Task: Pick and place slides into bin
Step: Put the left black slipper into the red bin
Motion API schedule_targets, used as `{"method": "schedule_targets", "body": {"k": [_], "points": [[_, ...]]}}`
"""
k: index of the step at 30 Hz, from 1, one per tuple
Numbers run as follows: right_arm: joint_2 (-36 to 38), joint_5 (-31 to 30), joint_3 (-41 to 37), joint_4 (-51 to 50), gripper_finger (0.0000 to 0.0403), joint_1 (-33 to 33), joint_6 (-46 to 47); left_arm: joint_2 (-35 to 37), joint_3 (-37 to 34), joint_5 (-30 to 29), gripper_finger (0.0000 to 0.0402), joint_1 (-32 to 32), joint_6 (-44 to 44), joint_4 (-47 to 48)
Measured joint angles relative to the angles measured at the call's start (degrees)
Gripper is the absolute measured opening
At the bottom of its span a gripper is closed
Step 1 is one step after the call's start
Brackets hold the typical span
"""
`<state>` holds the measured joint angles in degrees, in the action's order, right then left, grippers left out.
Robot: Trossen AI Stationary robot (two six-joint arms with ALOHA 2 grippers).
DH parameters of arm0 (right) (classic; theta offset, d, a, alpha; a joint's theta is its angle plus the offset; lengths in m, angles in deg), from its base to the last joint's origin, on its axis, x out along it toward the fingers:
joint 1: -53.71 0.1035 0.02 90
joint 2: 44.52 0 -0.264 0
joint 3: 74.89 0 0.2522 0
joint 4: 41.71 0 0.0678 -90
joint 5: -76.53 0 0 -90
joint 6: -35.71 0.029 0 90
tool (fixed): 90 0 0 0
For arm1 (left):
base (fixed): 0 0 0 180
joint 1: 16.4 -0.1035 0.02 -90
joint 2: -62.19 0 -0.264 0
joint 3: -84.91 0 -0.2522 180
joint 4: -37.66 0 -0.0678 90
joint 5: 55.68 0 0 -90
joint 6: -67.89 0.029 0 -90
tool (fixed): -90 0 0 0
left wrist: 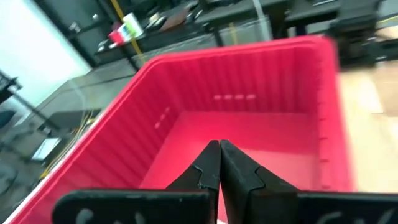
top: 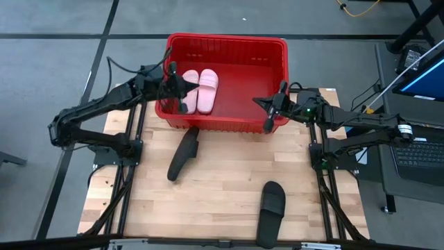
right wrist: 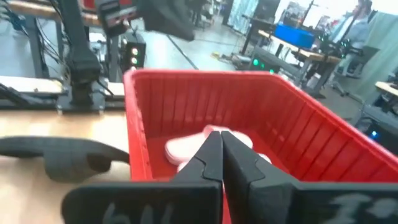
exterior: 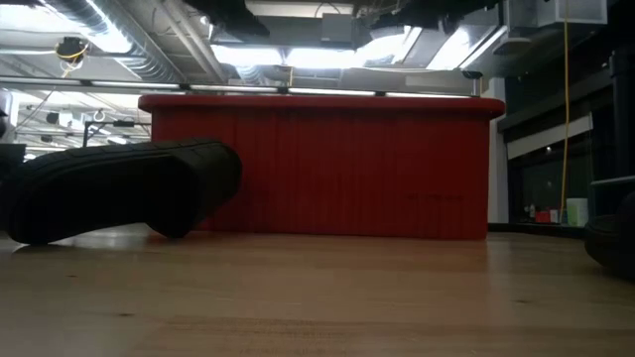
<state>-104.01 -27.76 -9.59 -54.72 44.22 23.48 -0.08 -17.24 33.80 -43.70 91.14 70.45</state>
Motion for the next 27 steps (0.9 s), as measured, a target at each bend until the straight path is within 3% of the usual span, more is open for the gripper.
{"method": "schedule_targets", "body": {"k": [8, 16, 27], "points": [[0.02, 0.0, 2.47, -3.01, 0.0003, 5.02, 0.14, 5.85, 0.0, 0.94, 0.0002, 9.62, -0.67, 10.74], [-2.58, -0.05, 5.96, -10.04, 0.0003, 11.13, 3.82, 8.18, 0.0, 0.62, 0.0002, 21.57, -4.03, 11.67], [-10.7, -4.63, 19.84, -22.58, 0.0003, 20.25, 5.88, 8.19, 0.0, -9.17, 0.0001, 38.61, -14.18, 10.97]]}}
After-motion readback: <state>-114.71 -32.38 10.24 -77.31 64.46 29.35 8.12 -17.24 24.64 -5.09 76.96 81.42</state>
